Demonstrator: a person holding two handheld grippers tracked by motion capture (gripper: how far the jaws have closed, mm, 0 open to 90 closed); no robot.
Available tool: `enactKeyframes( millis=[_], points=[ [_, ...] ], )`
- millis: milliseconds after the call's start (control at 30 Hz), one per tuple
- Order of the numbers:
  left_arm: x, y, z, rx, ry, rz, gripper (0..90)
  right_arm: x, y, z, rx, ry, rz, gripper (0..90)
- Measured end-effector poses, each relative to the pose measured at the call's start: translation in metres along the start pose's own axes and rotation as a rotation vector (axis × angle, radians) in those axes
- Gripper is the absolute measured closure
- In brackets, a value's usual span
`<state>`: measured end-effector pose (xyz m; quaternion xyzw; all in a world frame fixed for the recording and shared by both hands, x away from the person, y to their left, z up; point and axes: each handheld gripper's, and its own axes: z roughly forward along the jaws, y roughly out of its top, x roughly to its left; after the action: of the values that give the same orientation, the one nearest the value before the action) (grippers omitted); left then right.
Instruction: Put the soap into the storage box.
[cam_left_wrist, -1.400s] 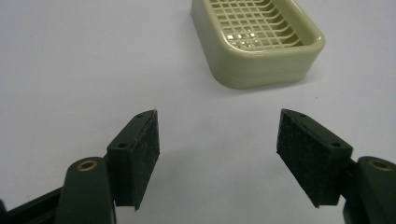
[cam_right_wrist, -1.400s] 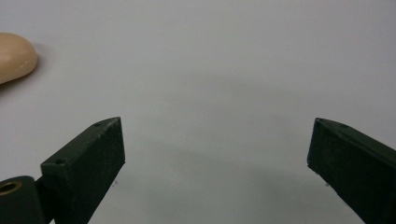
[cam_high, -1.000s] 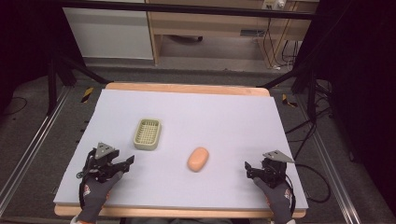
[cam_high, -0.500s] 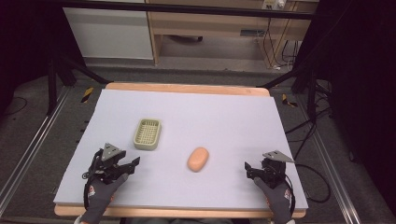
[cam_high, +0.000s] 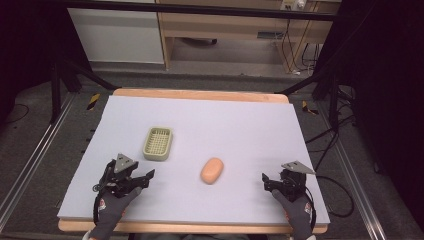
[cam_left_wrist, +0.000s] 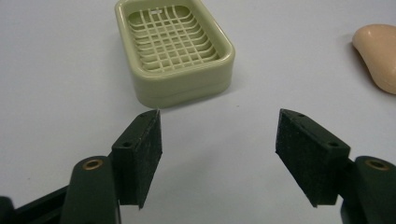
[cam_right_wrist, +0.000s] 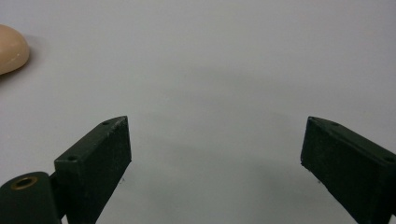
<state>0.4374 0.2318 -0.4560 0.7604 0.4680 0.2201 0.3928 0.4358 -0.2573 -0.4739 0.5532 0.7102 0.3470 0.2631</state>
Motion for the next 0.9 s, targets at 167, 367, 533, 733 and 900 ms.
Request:
enactKeyframes(
  millis=[167, 367, 533, 733, 900],
  points=[
    [-0.006, 0.002, 0.002, 0.003, -0.017, 0.017, 29.5, 0.000, 0.000, 0.000, -0.001, 0.001, 0.002, 8.7],
    [-0.015, 0.004, 0.005, 0.004, -0.033, 0.035, 29.1, 0.001, 0.000, 0.000, -0.004, -0.001, -0.005, 8.7],
    [-0.021, 0.006, 0.007, 0.005, -0.045, 0.049, 28.9, 0.001, 0.001, 0.000, -0.005, -0.002, -0.007, 8.7],
    [-0.027, 0.009, 0.009, 0.004, -0.057, 0.058, 28.6, 0.001, 0.001, 0.000, -0.004, -0.001, -0.005, 8.7],
    [-0.030, 0.011, 0.010, 0.002, -0.063, 0.060, 28.6, 0.001, 0.001, 0.000, -0.005, -0.003, -0.006, 8.6]
  ],
)
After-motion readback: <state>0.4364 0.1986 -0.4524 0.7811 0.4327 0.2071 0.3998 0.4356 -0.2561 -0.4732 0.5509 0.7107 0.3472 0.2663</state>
